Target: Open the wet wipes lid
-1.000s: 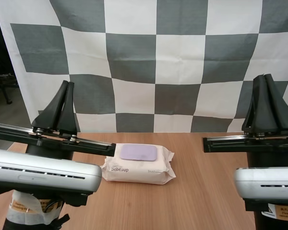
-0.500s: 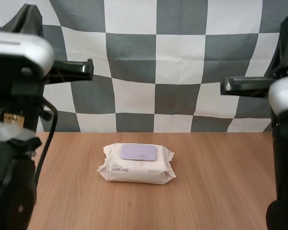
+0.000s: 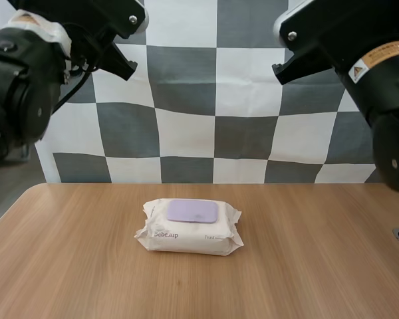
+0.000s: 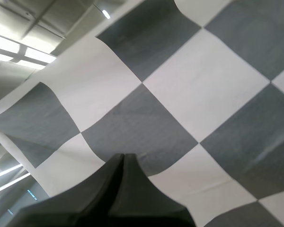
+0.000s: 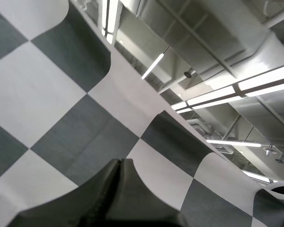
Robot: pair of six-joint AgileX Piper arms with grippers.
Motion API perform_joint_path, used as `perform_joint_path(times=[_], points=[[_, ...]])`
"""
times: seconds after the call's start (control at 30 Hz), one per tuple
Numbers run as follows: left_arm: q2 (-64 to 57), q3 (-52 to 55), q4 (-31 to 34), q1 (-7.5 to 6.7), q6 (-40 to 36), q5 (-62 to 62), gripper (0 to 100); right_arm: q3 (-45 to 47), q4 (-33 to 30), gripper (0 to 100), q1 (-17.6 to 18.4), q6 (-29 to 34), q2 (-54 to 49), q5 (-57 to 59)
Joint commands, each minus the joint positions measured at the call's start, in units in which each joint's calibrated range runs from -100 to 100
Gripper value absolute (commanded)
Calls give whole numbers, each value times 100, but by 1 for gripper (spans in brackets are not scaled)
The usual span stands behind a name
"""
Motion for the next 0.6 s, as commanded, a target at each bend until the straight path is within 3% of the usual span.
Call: perform_joint_path(times=[0.0,0.07,0.17,0.23,0.3,0.37,0.47,0.57], points=[[1705,-1672,1879,96,-618,7396,0,-1686,-720,0,-1,-4,1890,8206],[1586,-972,2645,333,-979,6476,0,-1172,-1048,0,-12,-4,1890,7464],[1388,-282,3162,912,-1406,5047,0,-523,-1416,0,-211,136,1890,5927],[1229,1,2752,1551,-1467,3696,0,-227,-1247,0,-417,102,1890,5000],[1203,191,1918,2095,-1150,2682,0,-29,-1008,0,-542,-264,1930,4546],[1345,356,537,2611,-355,1898,0,27,-494,0,-636,-566,2042,4545],[1838,526,-2074,2997,1624,1779,0,27,793,0,-702,-868,2242,4735],[2554,537,-5106,3199,4273,3862,0,27,2656,0,-702,-1847,2271,5966]])
